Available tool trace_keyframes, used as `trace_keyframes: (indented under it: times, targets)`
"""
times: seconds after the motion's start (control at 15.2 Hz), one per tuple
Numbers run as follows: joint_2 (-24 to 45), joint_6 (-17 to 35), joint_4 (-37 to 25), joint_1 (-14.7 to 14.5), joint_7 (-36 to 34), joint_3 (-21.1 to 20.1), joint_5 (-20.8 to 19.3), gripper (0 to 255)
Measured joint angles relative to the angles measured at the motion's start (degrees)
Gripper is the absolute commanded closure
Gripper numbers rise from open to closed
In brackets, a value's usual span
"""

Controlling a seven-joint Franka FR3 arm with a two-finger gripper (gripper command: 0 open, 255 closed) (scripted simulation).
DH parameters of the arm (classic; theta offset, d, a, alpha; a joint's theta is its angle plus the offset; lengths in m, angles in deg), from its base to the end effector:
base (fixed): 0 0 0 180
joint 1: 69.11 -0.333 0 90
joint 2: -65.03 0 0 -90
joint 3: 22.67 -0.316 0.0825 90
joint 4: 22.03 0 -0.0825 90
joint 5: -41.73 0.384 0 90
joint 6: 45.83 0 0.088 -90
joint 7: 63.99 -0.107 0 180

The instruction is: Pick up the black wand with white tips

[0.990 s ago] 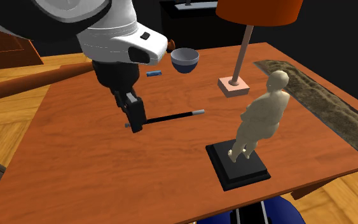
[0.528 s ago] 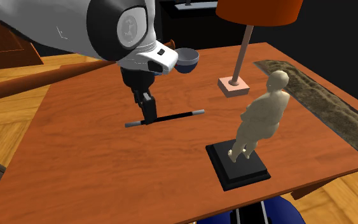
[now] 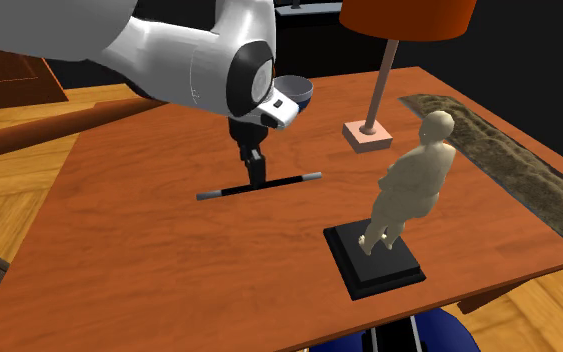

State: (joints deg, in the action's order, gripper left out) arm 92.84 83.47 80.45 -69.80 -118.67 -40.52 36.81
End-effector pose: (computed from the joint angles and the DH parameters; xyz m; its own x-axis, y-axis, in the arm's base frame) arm 0.6256 0.1899 0.2934 0.8187 -0.5714 -0.0575 -0.5740 -0.8172 -0.0514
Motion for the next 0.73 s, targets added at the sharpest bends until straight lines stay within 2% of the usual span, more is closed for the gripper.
trace_keyframes:
  times: [0.2,0.33,0.73]
  targets:
    - [6.79,-1.13,-7.93,-1.41,-2.61,1.55,-0.95,0]
    - [9.92,-0.99,-10.95,-2.15,-3.81,2.23,-1.32,0]
    - [13.37,1.79,-11.61,-2.65,-4.26,2.93,-1.96,0]
